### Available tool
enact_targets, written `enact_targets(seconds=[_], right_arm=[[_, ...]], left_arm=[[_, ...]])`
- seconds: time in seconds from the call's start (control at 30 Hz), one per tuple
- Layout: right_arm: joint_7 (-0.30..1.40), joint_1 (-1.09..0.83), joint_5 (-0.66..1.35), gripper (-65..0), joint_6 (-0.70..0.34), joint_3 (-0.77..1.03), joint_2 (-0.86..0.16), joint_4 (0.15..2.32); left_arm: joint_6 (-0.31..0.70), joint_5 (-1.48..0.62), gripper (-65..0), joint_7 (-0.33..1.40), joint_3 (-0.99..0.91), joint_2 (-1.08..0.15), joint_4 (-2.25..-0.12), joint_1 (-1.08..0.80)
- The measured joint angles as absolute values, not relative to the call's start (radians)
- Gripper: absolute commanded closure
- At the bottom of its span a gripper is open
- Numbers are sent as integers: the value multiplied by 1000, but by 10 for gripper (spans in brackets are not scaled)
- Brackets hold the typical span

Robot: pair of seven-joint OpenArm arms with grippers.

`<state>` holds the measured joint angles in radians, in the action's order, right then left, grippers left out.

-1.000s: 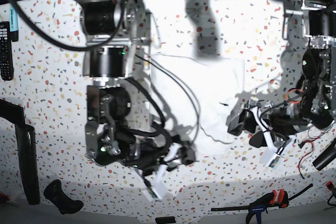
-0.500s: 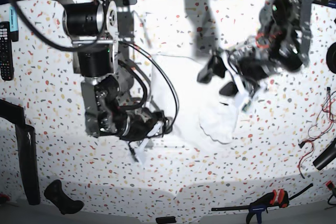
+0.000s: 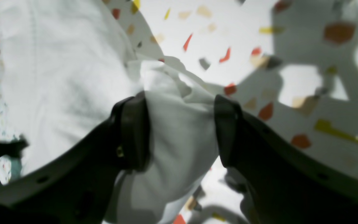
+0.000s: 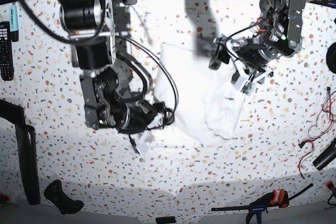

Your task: Fold the T-shirt properly

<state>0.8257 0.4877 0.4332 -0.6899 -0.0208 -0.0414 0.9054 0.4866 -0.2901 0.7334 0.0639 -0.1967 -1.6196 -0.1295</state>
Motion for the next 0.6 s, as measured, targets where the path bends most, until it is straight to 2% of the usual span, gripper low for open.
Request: enact_targets(seconds=[0.13,0.33,0.6], right_arm=[[831,401,445,-329,-690,-20,-59,1023],[921,246,553,-329,-686,-18,-81,1221],[949,31,598,-329,-687,-21,-128,1456]], left_arm=[[497,-306,-436,727,63,-196,-1523,-57],[495,-289,-436,787,66,-195,-1512,17],[498,-284,-436,747,62,-199,-1472,34]])
